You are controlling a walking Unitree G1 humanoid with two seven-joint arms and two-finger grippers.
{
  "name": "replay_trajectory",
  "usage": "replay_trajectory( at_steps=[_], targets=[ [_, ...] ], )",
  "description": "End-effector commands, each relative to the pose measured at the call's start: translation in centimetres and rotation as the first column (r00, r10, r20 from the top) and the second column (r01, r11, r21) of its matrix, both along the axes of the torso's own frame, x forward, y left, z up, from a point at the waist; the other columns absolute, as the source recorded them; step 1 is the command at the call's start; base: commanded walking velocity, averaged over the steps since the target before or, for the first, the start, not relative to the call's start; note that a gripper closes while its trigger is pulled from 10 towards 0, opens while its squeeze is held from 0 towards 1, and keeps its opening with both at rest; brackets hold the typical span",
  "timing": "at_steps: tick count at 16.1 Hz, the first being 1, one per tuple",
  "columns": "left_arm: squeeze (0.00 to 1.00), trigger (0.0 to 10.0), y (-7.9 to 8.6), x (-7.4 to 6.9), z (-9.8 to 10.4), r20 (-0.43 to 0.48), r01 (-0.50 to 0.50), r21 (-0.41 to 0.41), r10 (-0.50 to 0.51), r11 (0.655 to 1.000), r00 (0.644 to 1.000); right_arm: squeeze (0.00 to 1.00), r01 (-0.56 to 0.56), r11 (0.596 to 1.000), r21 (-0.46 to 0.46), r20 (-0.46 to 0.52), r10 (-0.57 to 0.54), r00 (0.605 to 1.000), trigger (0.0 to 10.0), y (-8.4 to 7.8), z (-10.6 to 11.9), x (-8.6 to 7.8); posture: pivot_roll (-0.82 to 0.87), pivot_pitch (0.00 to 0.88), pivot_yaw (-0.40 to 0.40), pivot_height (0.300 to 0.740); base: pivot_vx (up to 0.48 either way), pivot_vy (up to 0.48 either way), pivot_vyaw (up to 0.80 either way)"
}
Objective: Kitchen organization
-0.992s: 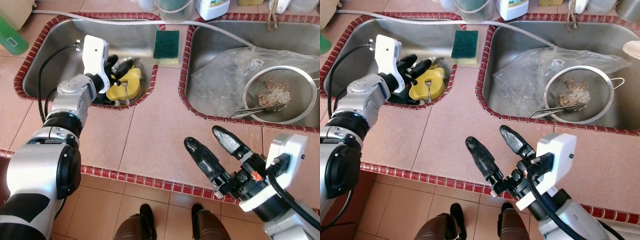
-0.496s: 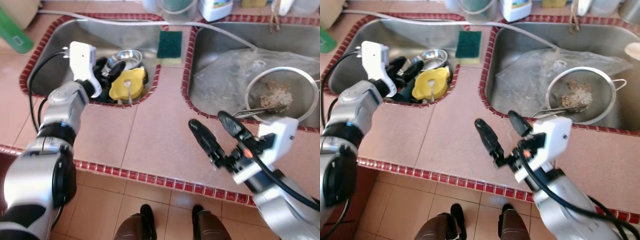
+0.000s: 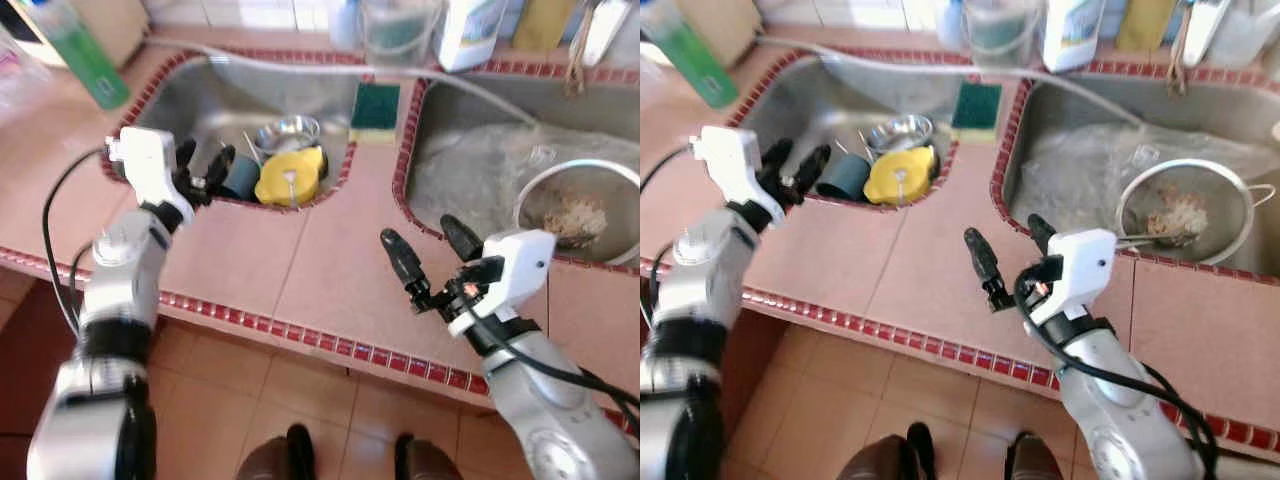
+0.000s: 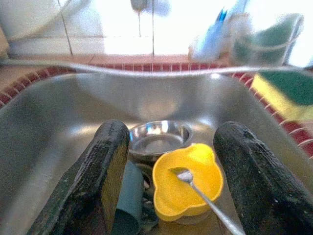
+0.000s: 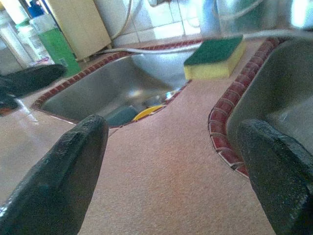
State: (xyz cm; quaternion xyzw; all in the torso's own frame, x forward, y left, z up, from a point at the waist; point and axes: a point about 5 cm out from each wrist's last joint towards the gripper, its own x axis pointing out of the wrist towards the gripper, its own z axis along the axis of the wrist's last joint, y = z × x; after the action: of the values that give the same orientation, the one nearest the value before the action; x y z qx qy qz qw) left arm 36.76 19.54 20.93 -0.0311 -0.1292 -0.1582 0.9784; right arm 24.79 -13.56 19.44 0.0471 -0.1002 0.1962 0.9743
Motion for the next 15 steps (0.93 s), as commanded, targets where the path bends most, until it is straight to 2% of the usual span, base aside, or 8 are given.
replay_trajectory(
  at_steps=[1, 3, 6, 7, 8, 9, 10, 15],
  targets=[
    [0.0, 10.0, 0.2, -1.1, -0.9, -0.008, -0.018, -0.01, 0.018, 1.0, 1.0, 0.0, 0.059, 0.996, -0.061, 0.019, -0.058, 0.998, 10.0, -0.3, -0.9, 0.5, -0.19, 0.118, 0.158, 0.74, 0.0, 0.0, 0.0],
    [0.0, 10.0, -0.2, -2.6, -2.8, -0.037, -0.047, -0.021, 0.046, 0.999, 0.998, 0.0, 0.126, 0.988, -0.092, 0.013, -0.125, 0.992, 10.0, -0.7, -2.5, 0.9, -0.2, 0.089, 0.154, 0.74, 0.0, 0.0, 0.0],
    [0.0, 10.0, -1.1, -4.2, -4.8, -0.085, -0.059, -0.042, 0.055, 0.997, 0.995, 0.0, 0.154, 0.983, -0.095, 0.019, -0.153, 0.988, 10.0, -0.9, -3.7, 1.2, -0.2, 0.058, 0.147, 0.74, 0.0, 0.0, 0.0],
    [0.0, 10.0, -1.7, -4.6, -5.1, -0.085, -0.043, -0.052, 0.038, 0.998, 0.996, 0.0, 0.175, 0.977, -0.122, 0.028, -0.173, 0.984, 10.0, -0.9, -4.0, 1.3, -0.2, 0.047, 0.141, 0.74, 0.0, 0.0, 0.0],
    [0.0, 10.0, -2.6, -5.3, -5.4, -0.068, -0.021, -0.019, 0.019, 1.0, 0.998, 0.0, 0.215, 0.966, -0.141, 0.035, -0.212, 0.977, 10.0, -1.2, -4.4, 1.5, -0.2, 0.036, 0.129, 0.74, 0.0, 0.0, 0.0],
    [0.0, 10.0, -4.1, -6.5, -6.0, -0.074, 0.001, -0.019, -0.002, 1.0, 0.997, 0.0, 0.273, 0.949, -0.156, 0.062, -0.266, 0.962, 10.0, -1.6, -4.9, 1.4, -0.2, 0.031, 0.119, 0.74, 0.0, 0.0, 0.0],
    [0.0, 10.0, -4.8, -7.1, -6.6, -0.085, 0.02, -0.011, -0.021, 1.0, 0.996, 0.0, 0.28, 0.948, -0.149, 0.057, -0.274, 0.96, 10.0, -1.6, -5.2, 1.4, -0.2, 0.028, 0.115, 0.74, 0.0, 0.0, 0.0],
    [0.0, 10.0, -6.1, -8.4, -9.6, -0.165, 0.007, 0.022, -0.003, 1.0, 0.986, 0.0, 0.311, 0.942, -0.122, 0.036, -0.309, 0.95, 10.0, -1.2, -7.6, 1.0, -0.2, 0.0, 0.11, 0.74, 0.0, 0.0, 0.0]
  ],
)
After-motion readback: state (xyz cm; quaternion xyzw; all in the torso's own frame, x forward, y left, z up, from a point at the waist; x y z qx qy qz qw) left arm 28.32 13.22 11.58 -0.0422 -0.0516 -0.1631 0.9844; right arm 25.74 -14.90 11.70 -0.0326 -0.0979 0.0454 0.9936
